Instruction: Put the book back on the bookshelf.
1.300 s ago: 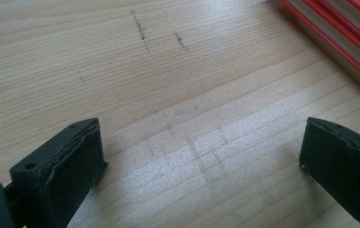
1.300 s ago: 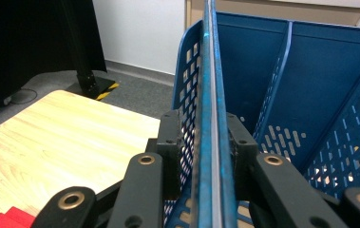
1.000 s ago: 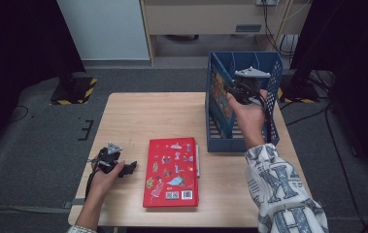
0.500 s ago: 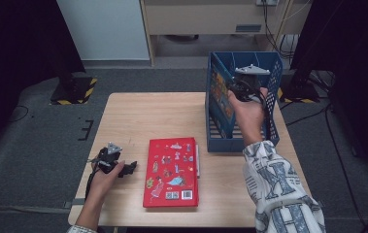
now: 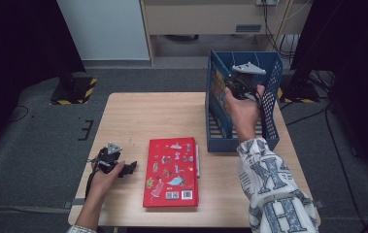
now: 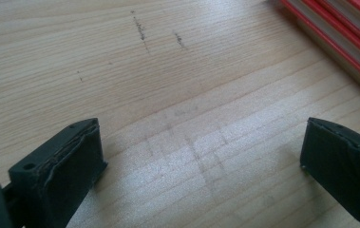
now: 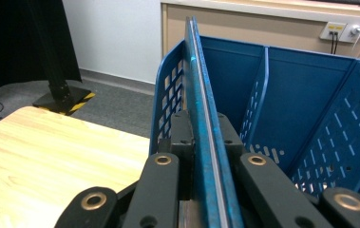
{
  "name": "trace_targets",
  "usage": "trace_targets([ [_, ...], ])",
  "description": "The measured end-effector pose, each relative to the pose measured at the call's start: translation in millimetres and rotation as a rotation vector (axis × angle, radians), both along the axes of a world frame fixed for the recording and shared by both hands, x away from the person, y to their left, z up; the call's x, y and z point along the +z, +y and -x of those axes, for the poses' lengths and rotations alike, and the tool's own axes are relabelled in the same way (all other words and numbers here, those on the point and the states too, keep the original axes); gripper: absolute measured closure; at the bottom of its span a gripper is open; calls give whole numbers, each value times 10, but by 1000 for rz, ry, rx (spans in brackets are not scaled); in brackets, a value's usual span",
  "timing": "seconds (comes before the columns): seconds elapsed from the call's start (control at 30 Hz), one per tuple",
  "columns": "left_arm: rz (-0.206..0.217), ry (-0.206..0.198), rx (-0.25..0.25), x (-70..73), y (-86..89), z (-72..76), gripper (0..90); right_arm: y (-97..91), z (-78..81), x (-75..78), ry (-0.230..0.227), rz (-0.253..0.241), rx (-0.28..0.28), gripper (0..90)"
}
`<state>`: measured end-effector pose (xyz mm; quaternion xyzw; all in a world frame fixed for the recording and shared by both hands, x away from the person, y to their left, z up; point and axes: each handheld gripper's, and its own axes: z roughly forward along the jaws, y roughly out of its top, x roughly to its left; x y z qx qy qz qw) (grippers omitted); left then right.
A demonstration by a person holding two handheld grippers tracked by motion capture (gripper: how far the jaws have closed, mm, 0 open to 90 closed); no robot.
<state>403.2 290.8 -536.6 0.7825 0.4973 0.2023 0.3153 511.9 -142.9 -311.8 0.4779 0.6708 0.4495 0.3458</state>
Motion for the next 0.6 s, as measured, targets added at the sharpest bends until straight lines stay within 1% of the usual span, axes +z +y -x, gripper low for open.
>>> trace_targets([
  [0.07, 0, 0, -1, 0, 1, 0, 0, 10, -9, 2, -7, -2, -6, 824],
  [0.17, 0, 0, 0, 0, 0, 0, 0, 43, -22, 7, -24, 16, -15, 823],
  [0.23, 0, 0, -1, 0, 0, 0, 0, 50, -28, 8, -25, 19, -16, 822],
  [0.27, 0, 0, -1, 0, 1, -1, 0, 59, -34, 7, -26, 28, -17, 822],
  [0.33, 0, 0, -2, 0, 2, 0, 0, 72, -45, 11, -30, 26, -22, 822],
  [0.5, 5, -2, 2, -2, -2, -1, 0, 106, -72, 37, -48, 43, -30, 820],
  [0.6, 7, -3, 3, -3, -4, -2, 0, 120, -91, 33, -51, 46, -33, 821],
])
